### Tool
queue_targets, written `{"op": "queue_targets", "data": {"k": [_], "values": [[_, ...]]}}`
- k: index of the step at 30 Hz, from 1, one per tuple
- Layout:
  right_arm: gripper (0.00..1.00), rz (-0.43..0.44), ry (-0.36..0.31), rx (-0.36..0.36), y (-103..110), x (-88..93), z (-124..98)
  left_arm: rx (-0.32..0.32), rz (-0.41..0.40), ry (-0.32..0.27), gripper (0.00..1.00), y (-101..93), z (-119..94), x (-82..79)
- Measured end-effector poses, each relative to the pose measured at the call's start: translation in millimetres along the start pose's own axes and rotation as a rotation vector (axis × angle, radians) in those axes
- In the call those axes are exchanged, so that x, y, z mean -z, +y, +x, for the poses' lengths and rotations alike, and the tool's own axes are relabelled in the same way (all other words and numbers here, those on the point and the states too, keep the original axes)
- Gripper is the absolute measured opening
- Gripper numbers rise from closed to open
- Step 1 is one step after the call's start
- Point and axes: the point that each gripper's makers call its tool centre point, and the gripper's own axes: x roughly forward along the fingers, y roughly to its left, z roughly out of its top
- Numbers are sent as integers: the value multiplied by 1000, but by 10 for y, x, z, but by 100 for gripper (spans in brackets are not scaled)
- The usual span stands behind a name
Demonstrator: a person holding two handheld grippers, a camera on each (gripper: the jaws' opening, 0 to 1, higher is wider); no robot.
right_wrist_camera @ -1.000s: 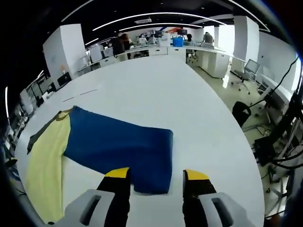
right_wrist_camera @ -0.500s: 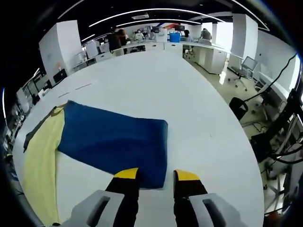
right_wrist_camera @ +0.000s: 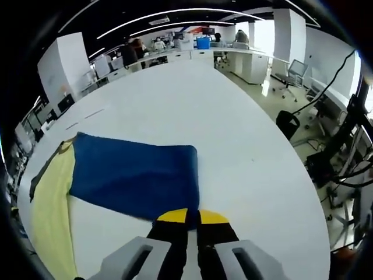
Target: Fold the garment on the visible template until the final outline fits inside the template.
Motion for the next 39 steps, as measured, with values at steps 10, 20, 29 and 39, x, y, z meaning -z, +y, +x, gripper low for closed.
{"op": "queue_targets", "data": {"k": [10,20,29,39], "values": [[0,-8,-9,-9,-73,-80,12,-3,3,-1,95,33,-22,-14],[0,-15,-29,-37,65,-218,-108,-20,-8,-6,94,58,-32,-9],[0,-30,-48,-67,248,-314,-186,-25,-1,-5,91,65,-44,-1],[0,-67,-61,-102,289,-474,-126,-31,-2,-24,89,73,-61,-19]]}}
